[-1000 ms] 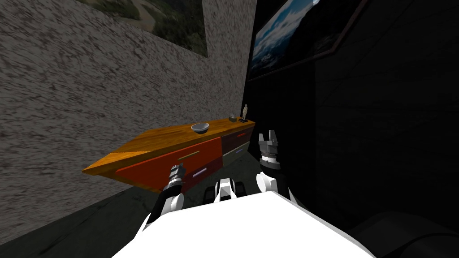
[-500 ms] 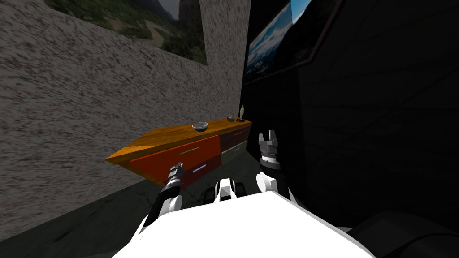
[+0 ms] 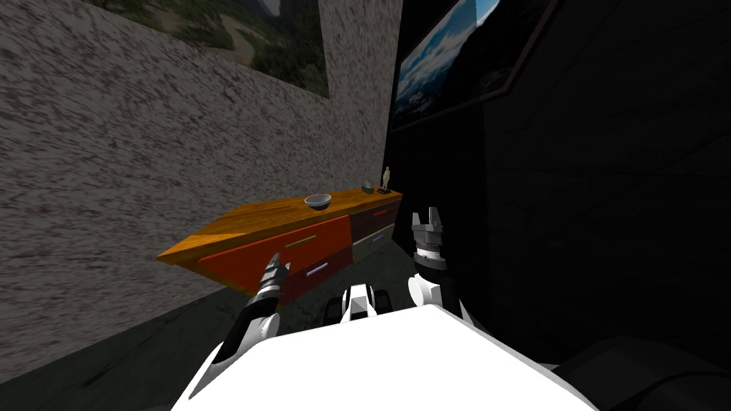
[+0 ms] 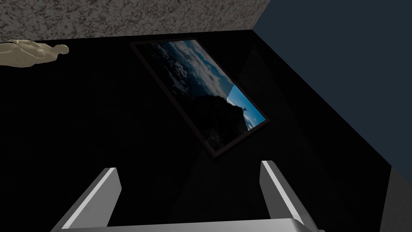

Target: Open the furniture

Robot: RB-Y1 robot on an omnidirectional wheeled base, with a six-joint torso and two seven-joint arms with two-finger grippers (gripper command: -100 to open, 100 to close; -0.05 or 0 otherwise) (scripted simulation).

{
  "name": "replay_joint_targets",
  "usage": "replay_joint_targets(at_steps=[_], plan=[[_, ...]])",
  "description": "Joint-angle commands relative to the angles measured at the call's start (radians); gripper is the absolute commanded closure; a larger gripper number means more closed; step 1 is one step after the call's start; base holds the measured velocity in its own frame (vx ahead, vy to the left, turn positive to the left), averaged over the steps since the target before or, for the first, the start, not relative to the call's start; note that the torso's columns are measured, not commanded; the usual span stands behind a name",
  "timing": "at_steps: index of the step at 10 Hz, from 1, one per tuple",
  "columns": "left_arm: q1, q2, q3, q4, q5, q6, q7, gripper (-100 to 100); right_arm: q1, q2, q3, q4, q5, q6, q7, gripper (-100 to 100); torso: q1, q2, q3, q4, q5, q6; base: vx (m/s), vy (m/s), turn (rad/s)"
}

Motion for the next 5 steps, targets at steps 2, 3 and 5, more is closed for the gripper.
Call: replay_joint_targets(at_steps=[2, 3, 5], plan=[[-0.002, 0.025, 0.010, -0.020, 0.002, 0.034, -0.001, -100, 0.000, 0.000, 0.000, 0.000, 0.000, 0.000, 0.000, 0, 0.001, -0.006, -0.003, -0.001, 0.000, 0.000, 0.152, 0.011, -0.012], [-0.002, 0.043, 0.014, -0.030, 0.003, 0.046, -0.001, -100, 0.000, 0.000, 0.000, 0.000, 0.000, 0.000, 0.000, 0, 0.000, -0.008, -0.005, -0.002, 0.000, 0.000, 0.196, 0.026, -0.007], [-0.001, -0.025, 0.018, -0.046, 0.005, 0.057, -0.001, -100, 0.000, 0.000, 0.000, 0.000, 0.000, 0.000, 0.000, 0, 0.001, -0.002, -0.001, -0.001, 0.000, 0.000, 0.138, 0.033, -0.006]])
